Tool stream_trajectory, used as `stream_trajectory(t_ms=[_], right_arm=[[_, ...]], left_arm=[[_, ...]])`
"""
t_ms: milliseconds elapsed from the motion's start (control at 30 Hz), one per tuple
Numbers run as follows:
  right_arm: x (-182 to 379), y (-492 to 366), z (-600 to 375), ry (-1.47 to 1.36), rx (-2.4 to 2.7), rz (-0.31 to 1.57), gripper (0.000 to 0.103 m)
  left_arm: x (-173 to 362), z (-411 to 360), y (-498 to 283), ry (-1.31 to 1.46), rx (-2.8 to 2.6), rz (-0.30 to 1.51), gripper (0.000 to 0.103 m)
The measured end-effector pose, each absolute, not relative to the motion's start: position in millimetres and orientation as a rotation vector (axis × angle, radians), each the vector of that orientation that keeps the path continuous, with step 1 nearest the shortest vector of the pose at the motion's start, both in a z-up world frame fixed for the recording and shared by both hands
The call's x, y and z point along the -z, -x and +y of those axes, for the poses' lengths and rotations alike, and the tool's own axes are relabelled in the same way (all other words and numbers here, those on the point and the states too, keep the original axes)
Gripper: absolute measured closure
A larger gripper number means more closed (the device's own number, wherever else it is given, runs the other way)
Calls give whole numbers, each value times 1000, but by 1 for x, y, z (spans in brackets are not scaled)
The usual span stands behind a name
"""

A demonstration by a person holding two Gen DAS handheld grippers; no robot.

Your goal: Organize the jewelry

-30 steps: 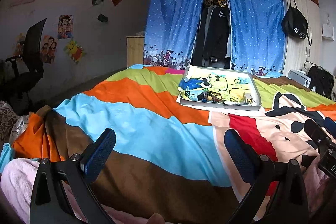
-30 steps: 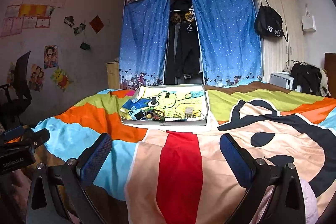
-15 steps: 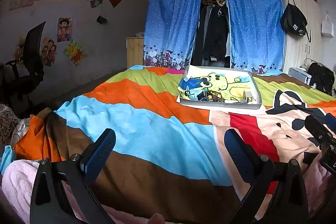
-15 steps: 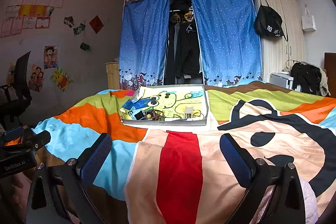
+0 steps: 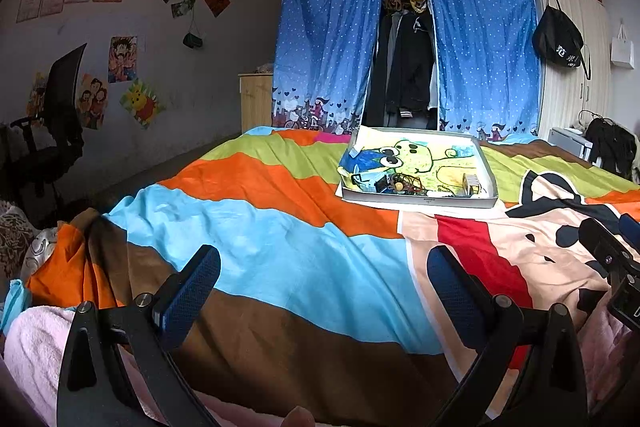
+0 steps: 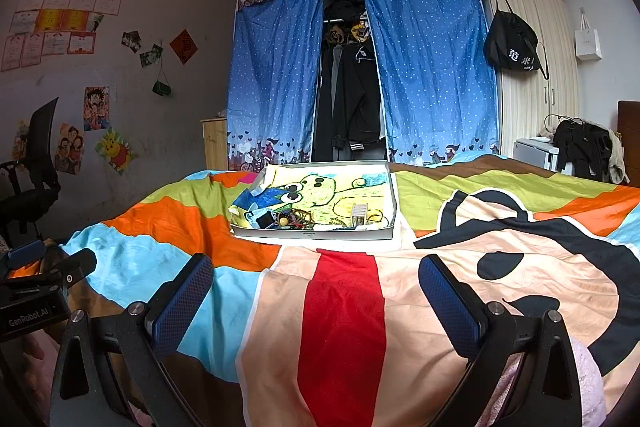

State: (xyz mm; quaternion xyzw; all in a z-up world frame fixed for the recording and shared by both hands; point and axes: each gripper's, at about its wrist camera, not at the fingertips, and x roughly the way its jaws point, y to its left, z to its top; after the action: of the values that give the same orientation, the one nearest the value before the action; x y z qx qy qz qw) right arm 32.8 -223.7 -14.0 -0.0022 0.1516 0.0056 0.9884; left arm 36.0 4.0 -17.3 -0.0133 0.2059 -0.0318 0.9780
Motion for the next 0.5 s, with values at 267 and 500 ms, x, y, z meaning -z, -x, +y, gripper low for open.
stream_trajectory(t_ms=[267, 500], right_arm=[[13, -32, -225, 1, -10, 302, 0], [13, -31, -225, 3, -11, 302, 0]], left_arm=[[18, 3, -36, 25, 64, 415, 2], [18, 3, -36, 25, 65, 412, 1]])
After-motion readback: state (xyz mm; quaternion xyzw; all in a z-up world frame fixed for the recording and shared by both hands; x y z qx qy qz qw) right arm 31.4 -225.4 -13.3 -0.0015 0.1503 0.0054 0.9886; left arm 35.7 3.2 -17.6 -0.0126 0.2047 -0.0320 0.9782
